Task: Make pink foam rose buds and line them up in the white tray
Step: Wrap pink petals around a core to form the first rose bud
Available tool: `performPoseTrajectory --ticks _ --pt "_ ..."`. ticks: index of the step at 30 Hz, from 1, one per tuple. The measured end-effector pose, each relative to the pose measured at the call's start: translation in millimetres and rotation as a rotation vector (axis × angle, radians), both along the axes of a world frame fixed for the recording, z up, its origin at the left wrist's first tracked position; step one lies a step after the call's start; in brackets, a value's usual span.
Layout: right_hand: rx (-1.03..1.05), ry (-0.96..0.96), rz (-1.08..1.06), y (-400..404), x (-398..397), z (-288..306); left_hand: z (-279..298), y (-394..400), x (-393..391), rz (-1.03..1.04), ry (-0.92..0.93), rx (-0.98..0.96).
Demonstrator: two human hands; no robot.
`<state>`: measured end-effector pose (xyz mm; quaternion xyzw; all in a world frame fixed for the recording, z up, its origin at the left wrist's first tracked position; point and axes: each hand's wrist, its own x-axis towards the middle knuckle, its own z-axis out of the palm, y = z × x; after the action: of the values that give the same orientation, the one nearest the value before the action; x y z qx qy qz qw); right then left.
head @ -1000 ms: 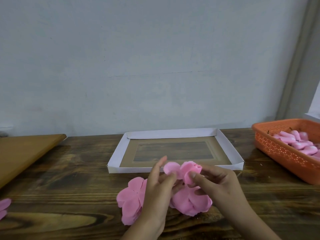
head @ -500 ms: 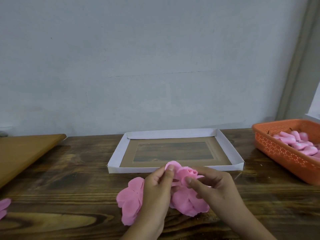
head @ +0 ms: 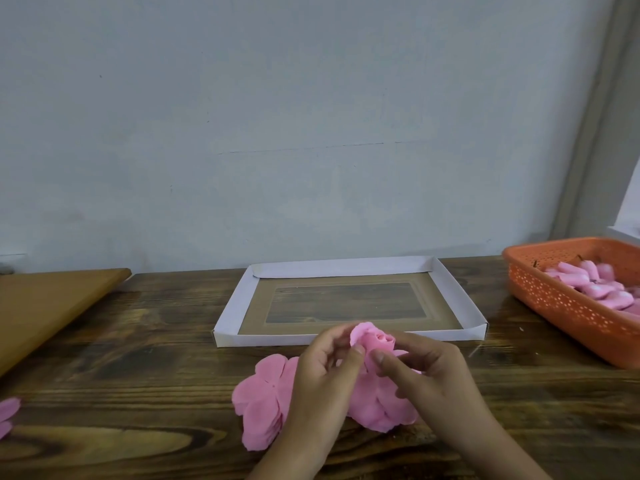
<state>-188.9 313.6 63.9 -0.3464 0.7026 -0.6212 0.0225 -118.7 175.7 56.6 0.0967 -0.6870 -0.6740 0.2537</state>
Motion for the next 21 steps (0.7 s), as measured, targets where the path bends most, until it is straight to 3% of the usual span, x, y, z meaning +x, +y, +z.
performPoseTrajectory --ticks 12,21 --pt "-0.051 -0.077 -0.099 -1.9 -1.4 -4.1 -3.4 0.1 -1.7 0.066 0.015 -0.045" --pt "-0.031 -0.063 -0.047 0.3 -0.5 -2.5 -2.4 0.3 -1.2 0.064 0.004 -0.02"
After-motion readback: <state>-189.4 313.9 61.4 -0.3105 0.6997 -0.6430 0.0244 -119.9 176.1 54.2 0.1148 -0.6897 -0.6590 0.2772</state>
